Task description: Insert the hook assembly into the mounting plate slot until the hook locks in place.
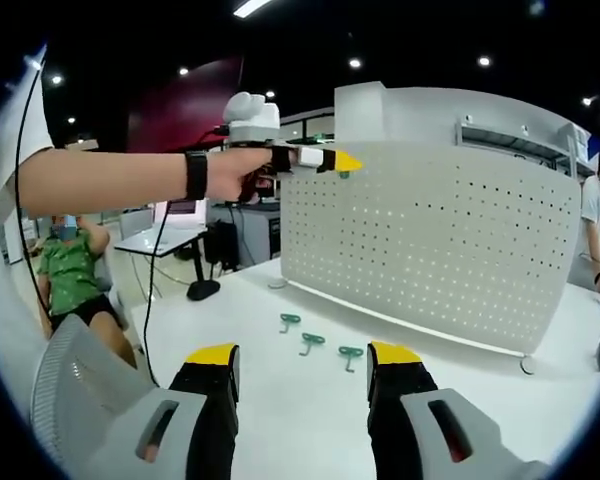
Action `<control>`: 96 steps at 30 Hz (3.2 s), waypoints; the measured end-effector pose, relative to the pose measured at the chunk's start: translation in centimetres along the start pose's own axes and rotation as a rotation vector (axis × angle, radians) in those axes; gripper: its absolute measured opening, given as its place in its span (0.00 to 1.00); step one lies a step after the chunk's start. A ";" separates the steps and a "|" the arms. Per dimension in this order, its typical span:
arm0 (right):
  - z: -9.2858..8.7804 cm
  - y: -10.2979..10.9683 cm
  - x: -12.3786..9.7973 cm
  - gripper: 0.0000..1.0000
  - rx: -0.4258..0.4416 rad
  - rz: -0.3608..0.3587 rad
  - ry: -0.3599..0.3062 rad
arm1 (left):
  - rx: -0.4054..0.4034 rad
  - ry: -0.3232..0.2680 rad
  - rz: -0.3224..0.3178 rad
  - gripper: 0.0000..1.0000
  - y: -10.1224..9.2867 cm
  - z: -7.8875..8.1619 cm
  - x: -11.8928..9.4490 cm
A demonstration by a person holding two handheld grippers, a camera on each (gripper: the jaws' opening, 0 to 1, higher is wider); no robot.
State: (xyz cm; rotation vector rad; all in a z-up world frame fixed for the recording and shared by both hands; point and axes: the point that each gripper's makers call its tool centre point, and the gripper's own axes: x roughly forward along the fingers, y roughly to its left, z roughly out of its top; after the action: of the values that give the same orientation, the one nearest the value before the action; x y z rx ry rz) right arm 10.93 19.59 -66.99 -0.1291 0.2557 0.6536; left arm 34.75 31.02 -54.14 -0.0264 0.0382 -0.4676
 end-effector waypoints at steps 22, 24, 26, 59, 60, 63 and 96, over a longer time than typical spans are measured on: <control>-1.2 0.0 -0.2 0.51 0.010 -0.001 0.028 | -0.008 0.059 -0.124 0.69 -3.2 -2.8 -2.8; -1.2 -0.1 -0.1 0.51 0.011 -0.003 0.028 | -0.012 0.064 -0.134 0.69 -3.5 -3.3 -3.1; -1.1 -0.2 -0.1 0.51 0.011 -0.005 0.028 | -0.013 0.074 -0.142 0.71 -3.7 -3.7 -3.3; -2.4 -1.2 0.7 0.48 -0.007 0.011 0.095 | 0.049 0.158 -0.242 0.77 -7.0 -7.7 -7.5; -2.5 -1.2 0.8 0.48 -0.020 0.007 0.106 | 0.048 0.153 -0.229 0.76 -6.9 -7.9 -7.7; -2.4 -1.1 0.9 0.48 -0.018 0.016 0.095 | 0.030 0.165 -0.243 0.79 -6.9 -8.4 -8.2; -2.3 -1.9 3.2 0.47 -0.019 0.034 0.121 | -0.038 0.199 -0.196 0.82 -6.4 -12.4 -12.4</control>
State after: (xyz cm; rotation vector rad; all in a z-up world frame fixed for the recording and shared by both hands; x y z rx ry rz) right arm 14.10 19.45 -69.98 -0.1832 0.3693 0.6827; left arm 20.24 30.69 -65.92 -0.0210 0.2417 -0.6643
